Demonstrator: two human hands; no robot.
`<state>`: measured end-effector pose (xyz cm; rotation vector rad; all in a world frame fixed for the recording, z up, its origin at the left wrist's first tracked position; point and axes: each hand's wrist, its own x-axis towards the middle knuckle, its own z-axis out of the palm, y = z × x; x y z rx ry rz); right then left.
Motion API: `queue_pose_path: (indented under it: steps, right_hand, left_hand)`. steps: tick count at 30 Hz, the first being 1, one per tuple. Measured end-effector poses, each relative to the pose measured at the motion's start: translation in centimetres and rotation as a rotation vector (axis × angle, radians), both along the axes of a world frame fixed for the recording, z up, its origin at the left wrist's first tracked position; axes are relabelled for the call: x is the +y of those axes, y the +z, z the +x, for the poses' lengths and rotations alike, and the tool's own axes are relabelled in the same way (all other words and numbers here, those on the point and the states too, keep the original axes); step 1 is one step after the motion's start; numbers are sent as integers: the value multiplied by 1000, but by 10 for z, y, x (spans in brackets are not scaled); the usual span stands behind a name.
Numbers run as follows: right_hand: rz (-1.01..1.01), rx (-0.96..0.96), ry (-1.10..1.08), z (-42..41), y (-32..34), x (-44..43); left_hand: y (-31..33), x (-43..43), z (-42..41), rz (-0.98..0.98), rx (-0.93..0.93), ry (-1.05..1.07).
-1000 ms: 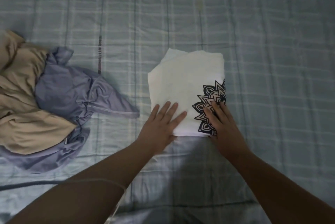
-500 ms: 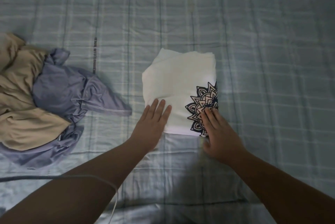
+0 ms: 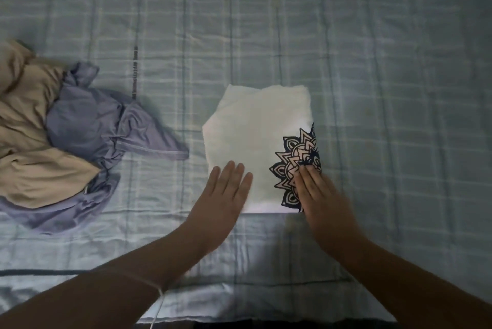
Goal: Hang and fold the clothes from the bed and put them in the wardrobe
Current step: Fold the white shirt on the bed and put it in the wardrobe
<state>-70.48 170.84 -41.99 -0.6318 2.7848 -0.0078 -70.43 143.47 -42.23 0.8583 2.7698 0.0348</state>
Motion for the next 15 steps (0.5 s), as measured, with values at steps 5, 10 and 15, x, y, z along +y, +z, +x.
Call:
queue_pose_path:
  steps: [5,10,15]
  right_hand:
    - [-4,-92,29,78,-6,2]
    - [53,-235,-44,88,-13,-14]
    - [-54,-343,-44,63,16,-4]
  left_hand:
    - [-9,1,76,2,-153,-75]
    - [-24,8,94,-15,-233,31]
    - [0,-2,74,84,-372,5]
